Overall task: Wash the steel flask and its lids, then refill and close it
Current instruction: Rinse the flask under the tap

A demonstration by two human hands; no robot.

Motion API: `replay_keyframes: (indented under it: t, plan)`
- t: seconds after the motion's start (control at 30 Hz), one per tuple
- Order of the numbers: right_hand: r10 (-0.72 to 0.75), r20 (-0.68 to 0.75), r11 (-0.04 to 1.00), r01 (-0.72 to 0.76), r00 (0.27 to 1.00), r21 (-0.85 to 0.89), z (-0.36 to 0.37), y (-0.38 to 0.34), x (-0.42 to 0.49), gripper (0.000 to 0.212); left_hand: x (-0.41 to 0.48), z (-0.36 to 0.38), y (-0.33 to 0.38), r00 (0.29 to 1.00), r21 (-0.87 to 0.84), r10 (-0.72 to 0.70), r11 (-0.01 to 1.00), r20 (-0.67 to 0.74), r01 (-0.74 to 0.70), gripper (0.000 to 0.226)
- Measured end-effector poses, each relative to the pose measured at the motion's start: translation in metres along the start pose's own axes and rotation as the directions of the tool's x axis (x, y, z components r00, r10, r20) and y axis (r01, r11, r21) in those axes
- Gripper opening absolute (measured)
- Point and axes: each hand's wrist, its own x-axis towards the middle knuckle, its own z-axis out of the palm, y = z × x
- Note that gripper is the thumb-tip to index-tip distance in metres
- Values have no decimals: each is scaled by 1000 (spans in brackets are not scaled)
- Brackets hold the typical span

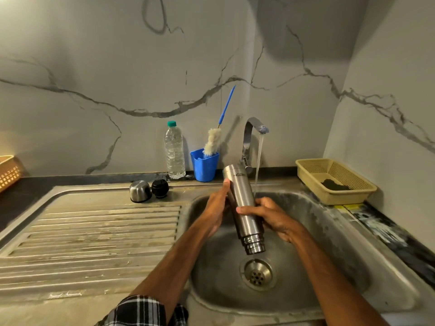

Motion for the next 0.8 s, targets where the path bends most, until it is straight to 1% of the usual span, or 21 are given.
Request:
replay_keyframes:
  t: [0.1,0.17,0.23,0.27,0.37,0.4,0.47,0.53,0.63,0.73,0.8]
  plan:
    - [-12,-78,998,17,997,66,-3,-1,-4,73,-2,18,-2,999,16,-33,999,20,33,63]
    - [-24,-95,996,32,995,89,-4,-3,-5,73,-4,25,-8,999,-34,-45,998,24,46,54]
    - [-33,-95,997,40,995,72,-4,-1,-4,73,-4,27,-16,998,-90,-47,995,43,51,43]
    - [-37,-90,998,42,995,54,-4,0,-2,75,-4,26,-18,998,-97,-42,994,41,46,43]
    - [-49,-64,999,49,997,-2,-3,3,3,86,-3,19,-19,1000,-76,-27,997,16,28,59]
    - [-51,-54,999,50,997,-18,-2,4,4,92,-2,15,-18,1000,-76,-24,997,9,25,60]
    - [-69,-50,997,67,996,-39,0,5,7,103,-1,7,-17,1000,-80,-23,997,-13,22,53]
    - [-74,-55,996,71,996,-44,4,6,9,107,0,2,-18,999,-71,-26,997,-37,24,56]
    - [-58,-57,998,56,997,-35,9,9,13,98,4,-1,-22,999,-42,-33,999,-37,31,69]
    - [-19,-79,1000,19,997,-6,10,13,15,97,6,1,-25,998,-12,-64,998,19,64,63]
    - [23,-65,999,-21,998,26,7,13,13,85,8,4,-30,993,-14,-102,995,57,103,64]
